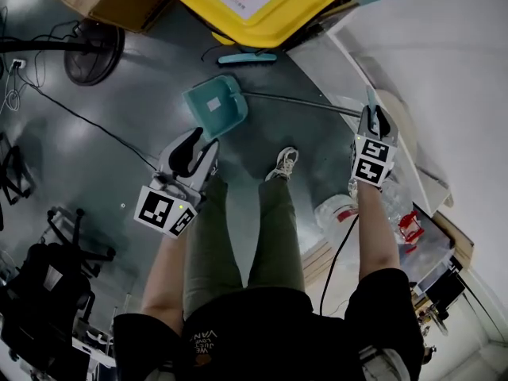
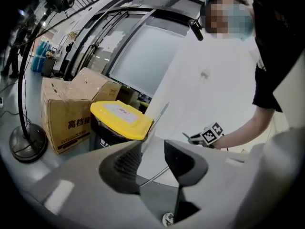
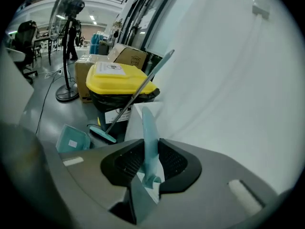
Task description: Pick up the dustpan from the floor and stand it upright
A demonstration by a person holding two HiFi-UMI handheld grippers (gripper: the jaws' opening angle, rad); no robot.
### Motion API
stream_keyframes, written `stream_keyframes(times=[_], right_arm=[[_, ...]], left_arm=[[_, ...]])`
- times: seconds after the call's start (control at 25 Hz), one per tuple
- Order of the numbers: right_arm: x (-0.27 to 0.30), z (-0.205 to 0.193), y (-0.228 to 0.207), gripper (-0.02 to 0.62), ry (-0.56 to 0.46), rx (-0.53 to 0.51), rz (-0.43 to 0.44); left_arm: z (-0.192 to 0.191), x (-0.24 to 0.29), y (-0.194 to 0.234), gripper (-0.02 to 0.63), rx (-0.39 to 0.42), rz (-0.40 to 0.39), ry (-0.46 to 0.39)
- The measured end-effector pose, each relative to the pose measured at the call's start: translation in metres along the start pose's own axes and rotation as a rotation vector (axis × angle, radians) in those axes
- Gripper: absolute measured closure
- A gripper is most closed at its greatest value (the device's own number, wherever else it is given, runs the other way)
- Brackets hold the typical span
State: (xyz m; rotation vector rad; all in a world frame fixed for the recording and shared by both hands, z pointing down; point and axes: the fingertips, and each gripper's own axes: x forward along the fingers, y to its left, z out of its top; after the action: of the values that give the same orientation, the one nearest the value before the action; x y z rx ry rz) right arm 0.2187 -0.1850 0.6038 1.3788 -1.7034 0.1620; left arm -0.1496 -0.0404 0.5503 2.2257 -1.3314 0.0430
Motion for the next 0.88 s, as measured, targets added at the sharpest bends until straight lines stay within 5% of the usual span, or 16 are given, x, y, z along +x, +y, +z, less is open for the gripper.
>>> stream_keyframes(times=[0.88], right_arm=[[-0.036,0.068,-0.020,0.497,-0.042,-0.197,-0.073]], left_arm=[[0.047,-0.086,0.002,0.448,0.024,0.037,-0.001]])
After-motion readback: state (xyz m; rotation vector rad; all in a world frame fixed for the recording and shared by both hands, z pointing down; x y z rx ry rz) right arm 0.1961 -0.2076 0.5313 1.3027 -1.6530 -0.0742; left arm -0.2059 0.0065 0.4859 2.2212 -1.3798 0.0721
